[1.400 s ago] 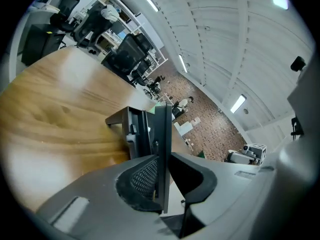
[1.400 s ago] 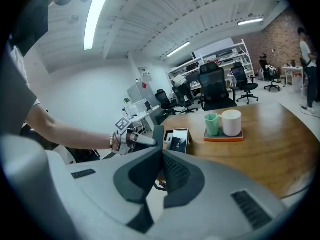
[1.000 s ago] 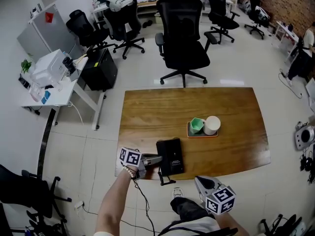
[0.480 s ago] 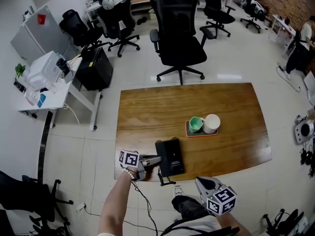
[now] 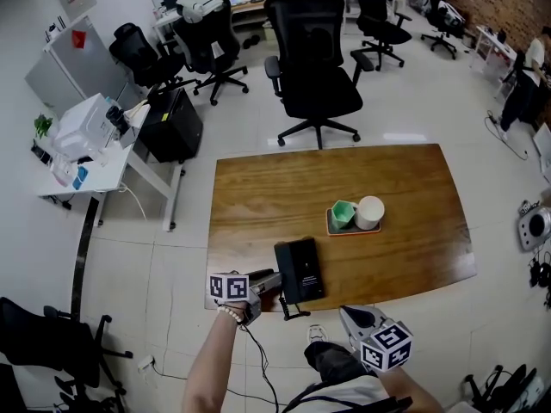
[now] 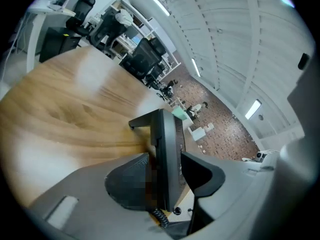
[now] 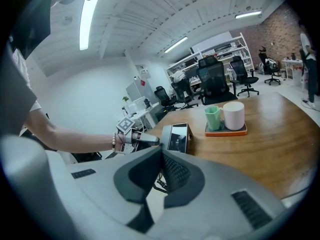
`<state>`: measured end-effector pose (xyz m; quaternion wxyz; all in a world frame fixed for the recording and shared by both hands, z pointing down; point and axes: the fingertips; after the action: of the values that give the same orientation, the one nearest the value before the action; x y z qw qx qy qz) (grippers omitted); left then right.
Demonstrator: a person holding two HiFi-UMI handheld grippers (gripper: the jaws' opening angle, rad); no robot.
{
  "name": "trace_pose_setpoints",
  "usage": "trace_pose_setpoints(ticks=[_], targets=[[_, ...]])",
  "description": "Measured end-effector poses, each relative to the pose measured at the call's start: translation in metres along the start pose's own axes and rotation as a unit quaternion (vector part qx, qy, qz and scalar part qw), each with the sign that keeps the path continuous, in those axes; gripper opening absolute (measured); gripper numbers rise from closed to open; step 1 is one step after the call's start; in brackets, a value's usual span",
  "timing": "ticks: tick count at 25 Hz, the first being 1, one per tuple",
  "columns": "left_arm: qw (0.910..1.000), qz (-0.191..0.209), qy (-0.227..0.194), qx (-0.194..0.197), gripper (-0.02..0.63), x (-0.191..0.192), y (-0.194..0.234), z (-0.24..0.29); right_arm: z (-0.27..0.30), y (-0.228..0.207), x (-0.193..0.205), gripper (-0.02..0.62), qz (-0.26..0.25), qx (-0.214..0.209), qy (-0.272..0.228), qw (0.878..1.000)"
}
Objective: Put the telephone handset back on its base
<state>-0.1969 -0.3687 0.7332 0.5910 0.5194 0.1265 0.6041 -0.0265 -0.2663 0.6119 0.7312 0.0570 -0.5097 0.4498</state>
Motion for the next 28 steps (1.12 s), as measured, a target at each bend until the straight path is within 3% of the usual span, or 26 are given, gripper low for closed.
trace_pose_setpoints(ticks=[5, 11, 13, 16, 20, 25, 28], targets=[[0.9931, -0.013, -0.110, -0.037, 0.204, 0.005, -0.030, -0.056, -0.010, 0.004, -0.003, 0.009, 0.002, -0.003, -0.016, 1.000], [0.9684, -0.047, -0.230, -0.083, 0.014, 0.047, -0.064, -0.126, -0.036, 0.013, -0.012, 0.009, -0.011, -0.001, -0.046, 0.999], [0.9623, -0.047, -0.249, -0.101, 0.000, 0.067, -0.078, -0.142, -0.048, 0.019, -0.012, 0.009, -0.017, -0.003, -0.055, 0.998], [0.9553, -0.026, -0.270, -0.118, 0.000, 0.090, -0.107, -0.160, -0.065, 0.031, -0.009, 0.009, -0.027, -0.007, -0.065, 0.997], [0.9481, 0.015, -0.297, -0.112, 0.000, 0.118, -0.168, -0.170, -0.091, 0.050, 0.003, 0.009, -0.033, -0.011, -0.075, 0.997], [0.9219, 0.106, -0.323, -0.186, 0.000, 0.148, -0.237, -0.193, -0.133, 0.077, 0.019, 0.009, -0.047, -0.020, -0.088, 0.995], [0.9137, 0.139, -0.312, -0.221, 0.000, 0.174, -0.255, -0.200, -0.155, 0.089, 0.033, 0.009, -0.055, -0.020, -0.094, 0.994]])
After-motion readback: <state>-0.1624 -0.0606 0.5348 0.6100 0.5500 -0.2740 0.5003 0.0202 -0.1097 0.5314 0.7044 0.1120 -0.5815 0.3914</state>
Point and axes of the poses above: the fingertips, and each gripper's own axes: z forward along the fingers, y to its left, x out of its underside, and after that the axes turned 2 degrees about -y, right-handed
